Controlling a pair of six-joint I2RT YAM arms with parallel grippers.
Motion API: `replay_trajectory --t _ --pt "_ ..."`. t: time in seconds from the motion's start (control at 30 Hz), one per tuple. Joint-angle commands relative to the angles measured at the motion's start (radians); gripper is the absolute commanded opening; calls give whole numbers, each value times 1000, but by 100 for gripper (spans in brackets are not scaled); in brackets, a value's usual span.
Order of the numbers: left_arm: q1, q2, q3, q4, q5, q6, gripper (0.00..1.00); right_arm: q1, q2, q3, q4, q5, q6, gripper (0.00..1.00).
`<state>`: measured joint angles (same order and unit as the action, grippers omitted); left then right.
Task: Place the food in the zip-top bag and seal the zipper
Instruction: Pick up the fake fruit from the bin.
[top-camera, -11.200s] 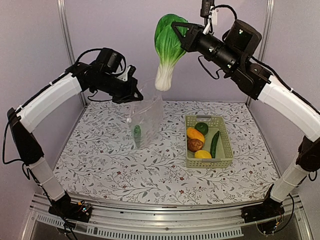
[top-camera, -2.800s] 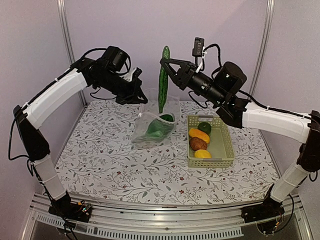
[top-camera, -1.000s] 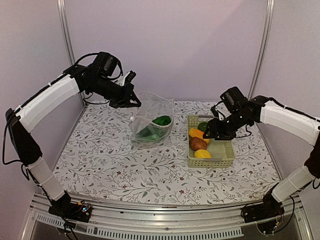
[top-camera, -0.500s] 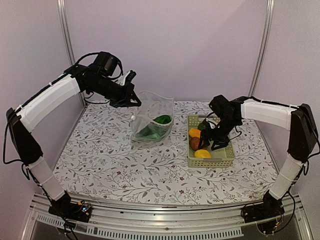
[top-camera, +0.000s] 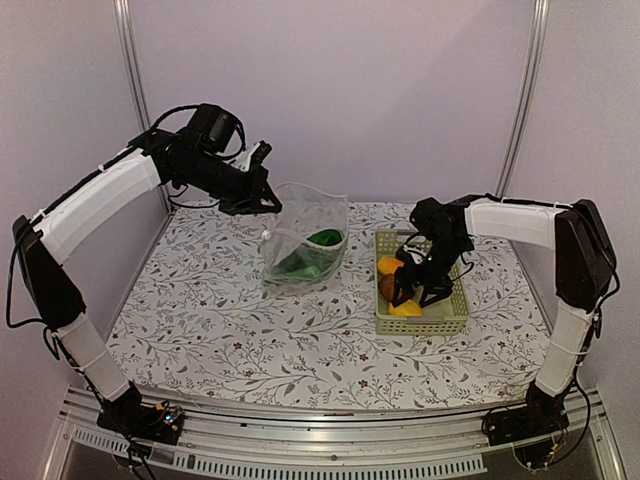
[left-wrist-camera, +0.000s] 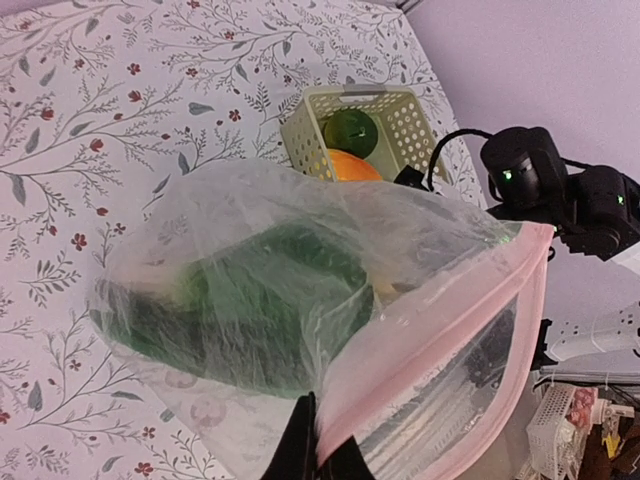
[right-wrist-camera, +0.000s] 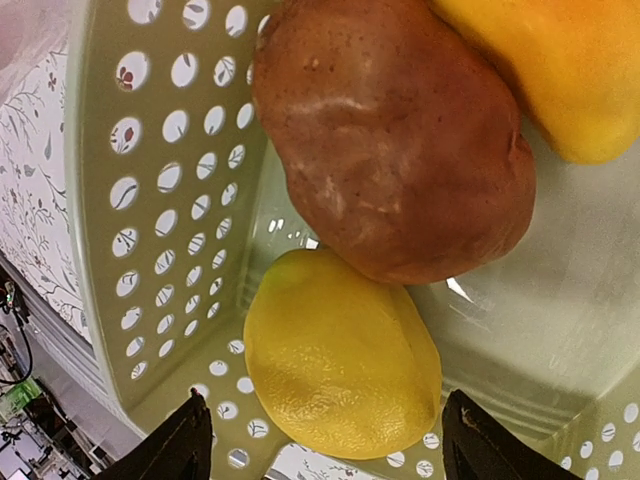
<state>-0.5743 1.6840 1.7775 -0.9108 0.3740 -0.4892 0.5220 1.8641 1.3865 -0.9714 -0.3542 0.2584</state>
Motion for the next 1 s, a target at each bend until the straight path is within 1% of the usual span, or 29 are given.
replay_trajectory --t 0.0,0.17,0.33,0.5,0.57,0.67,0.77,0.83,0.97 --pt "6 -9 0 -12 -27 21 4 -4 28 17 -31 -5 -44 79" --pt "6 -12 3 -31 -35 38 4 -4 5 38 -42 41 -37 79" --pt "8 -26 -11 -32 -48 38 3 -5 -20 72 -42 48 -30 79" --pt "8 -62 -102 15 -78 22 2 -14 -51 123 -5 112 -44 78" --pt "8 -88 -137 49 -67 9 2 -22 -54 176 -7 126 -55 78" --pt "8 -107 -133 49 -95 17 1 -28 -46 295 -27 126 -73 78" --pt "8 -105 -112 37 -104 25 1 -30 -63 323 9 115 -110 77" --pt "8 -105 -110 29 -99 16 1 -32 -55 357 -2 111 -124 75" --pt "6 -117 -164 73 -62 -12 1 -38 5 424 -21 137 -147 70"
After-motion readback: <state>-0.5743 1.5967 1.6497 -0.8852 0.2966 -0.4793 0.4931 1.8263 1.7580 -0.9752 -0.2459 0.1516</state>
